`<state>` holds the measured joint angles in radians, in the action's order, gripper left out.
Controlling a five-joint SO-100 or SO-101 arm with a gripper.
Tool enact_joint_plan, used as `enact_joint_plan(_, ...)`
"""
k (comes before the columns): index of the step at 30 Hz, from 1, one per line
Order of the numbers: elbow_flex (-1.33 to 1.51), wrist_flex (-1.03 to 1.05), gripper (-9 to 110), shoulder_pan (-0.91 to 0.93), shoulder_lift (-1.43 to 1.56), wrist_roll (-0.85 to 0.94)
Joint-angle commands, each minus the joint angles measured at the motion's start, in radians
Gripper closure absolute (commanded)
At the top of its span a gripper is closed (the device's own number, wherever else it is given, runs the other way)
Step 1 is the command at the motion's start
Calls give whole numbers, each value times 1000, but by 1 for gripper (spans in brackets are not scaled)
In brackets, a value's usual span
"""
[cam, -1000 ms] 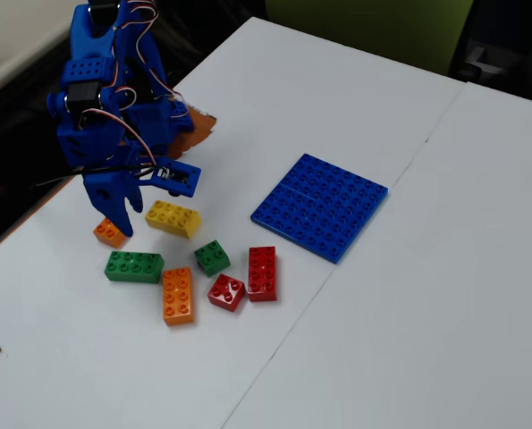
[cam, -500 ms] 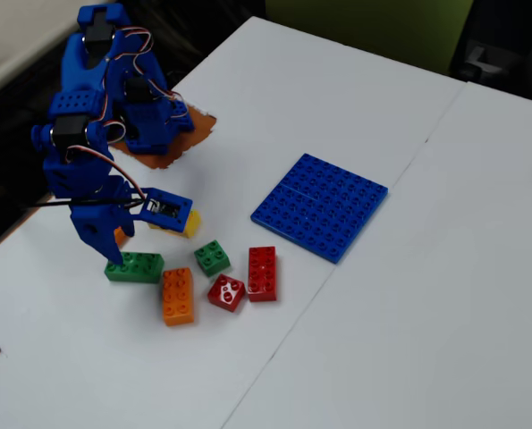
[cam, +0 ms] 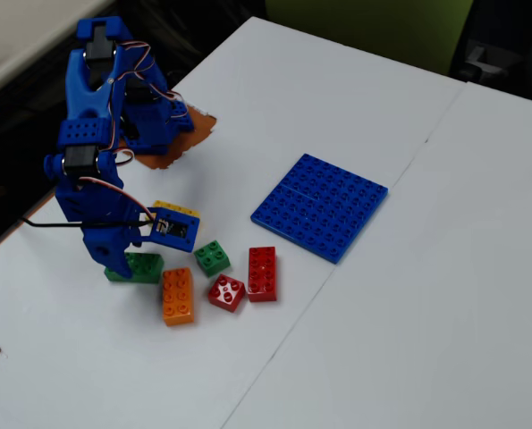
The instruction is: Pick up the 2x4 green block and go up the 8x8 blue block.
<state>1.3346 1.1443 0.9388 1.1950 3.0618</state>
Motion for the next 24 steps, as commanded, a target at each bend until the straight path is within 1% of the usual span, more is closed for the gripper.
enact_joint_plan(1, -44, 8, 77, -15, 2, -6)
enact_joint_plan(8, -44, 5, 79, -12, -15, -6)
enact_joint_plan(14, -44, 2, 85, -9, -25, -6)
enact_joint_plan(17, -44, 2, 97, -9, -26, -23)
enact_joint_plan(24, -48, 54, 101, -15, 25, -101)
